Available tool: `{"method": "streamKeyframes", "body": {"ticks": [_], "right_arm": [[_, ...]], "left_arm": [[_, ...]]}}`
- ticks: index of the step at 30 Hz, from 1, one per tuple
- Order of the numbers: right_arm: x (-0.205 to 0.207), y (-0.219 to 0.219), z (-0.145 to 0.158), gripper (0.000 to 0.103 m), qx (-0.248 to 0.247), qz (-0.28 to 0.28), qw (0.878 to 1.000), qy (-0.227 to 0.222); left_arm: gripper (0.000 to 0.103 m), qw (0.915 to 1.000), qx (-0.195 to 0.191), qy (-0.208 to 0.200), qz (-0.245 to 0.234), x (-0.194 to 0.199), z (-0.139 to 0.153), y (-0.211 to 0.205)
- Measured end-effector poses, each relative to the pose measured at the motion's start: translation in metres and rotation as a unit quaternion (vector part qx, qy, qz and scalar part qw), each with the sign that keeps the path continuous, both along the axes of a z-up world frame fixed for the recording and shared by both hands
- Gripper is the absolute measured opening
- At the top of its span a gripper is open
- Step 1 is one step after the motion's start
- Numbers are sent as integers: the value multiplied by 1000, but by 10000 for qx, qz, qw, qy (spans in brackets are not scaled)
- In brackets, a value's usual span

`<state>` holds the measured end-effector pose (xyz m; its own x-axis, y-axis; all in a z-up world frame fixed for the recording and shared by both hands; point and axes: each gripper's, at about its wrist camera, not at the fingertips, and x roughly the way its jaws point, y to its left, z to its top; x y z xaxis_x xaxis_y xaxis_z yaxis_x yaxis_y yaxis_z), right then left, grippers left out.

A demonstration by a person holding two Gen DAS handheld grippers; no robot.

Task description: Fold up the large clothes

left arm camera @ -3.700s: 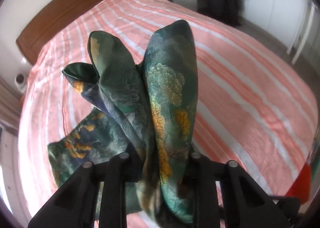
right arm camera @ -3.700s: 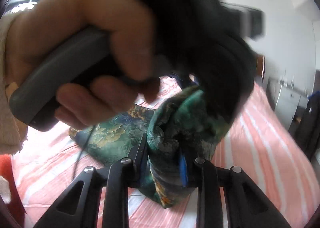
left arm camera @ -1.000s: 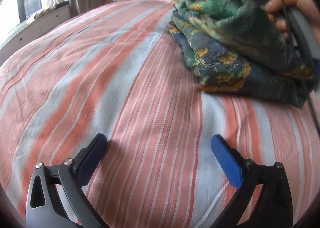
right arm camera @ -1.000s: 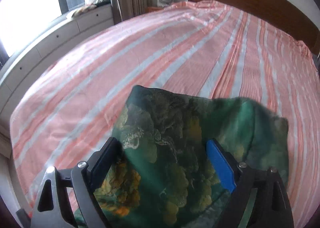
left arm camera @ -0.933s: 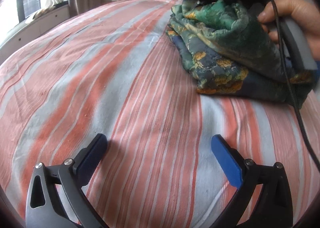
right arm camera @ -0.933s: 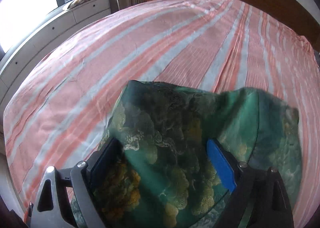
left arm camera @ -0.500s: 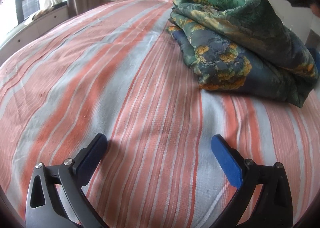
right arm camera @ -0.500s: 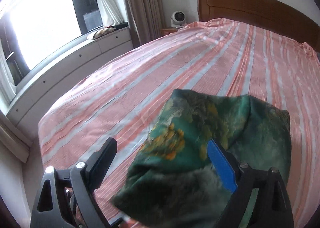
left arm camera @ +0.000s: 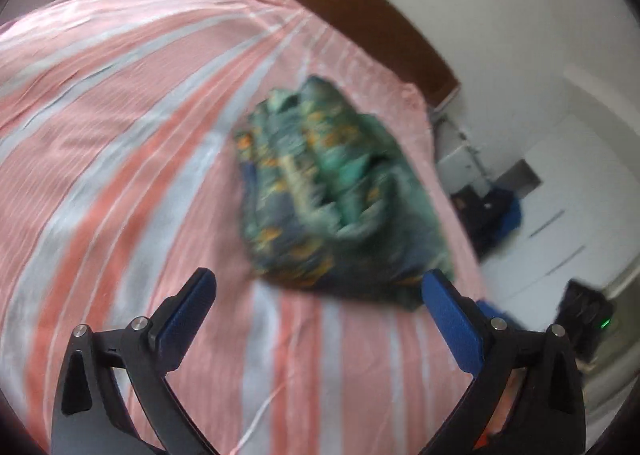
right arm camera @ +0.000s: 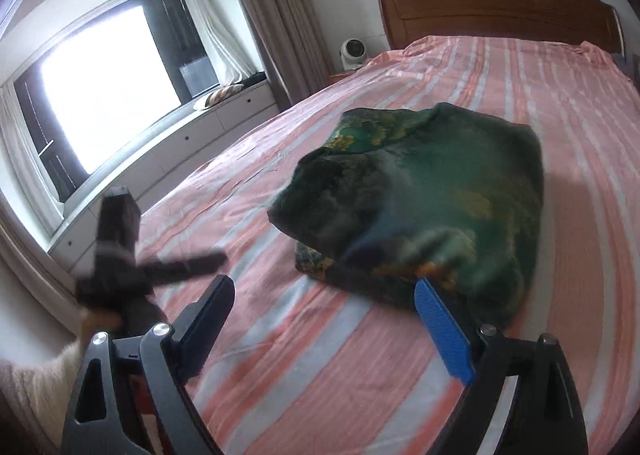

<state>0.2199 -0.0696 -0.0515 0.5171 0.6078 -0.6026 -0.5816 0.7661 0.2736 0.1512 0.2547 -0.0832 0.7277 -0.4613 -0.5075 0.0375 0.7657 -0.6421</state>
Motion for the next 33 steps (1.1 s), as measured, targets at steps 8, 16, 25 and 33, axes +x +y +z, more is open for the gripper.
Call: {"method": "streamKeyframes", "body": {"ticks": [8, 16, 25, 33], "right_arm": [[2, -58, -17, 91, 146, -490, 9984, 234], [115, -135, -44, 97, 1850, -1053, 9629, 1657], [219, -93, -124, 101, 2287, -538, 9271, 2920], [214, -53, -95, 77, 462, -468, 9793, 1917]], "left_arm": [[103, 9744, 1753, 1366, -350, 138, -21, -41], [103, 9515, 2553, 1590, -644, 158, -60, -56], [103, 9621, 879, 2299, -1173, 184, -105, -40], [67, 9617, 1672, 1984, -882, 162, -79, -68]]}}
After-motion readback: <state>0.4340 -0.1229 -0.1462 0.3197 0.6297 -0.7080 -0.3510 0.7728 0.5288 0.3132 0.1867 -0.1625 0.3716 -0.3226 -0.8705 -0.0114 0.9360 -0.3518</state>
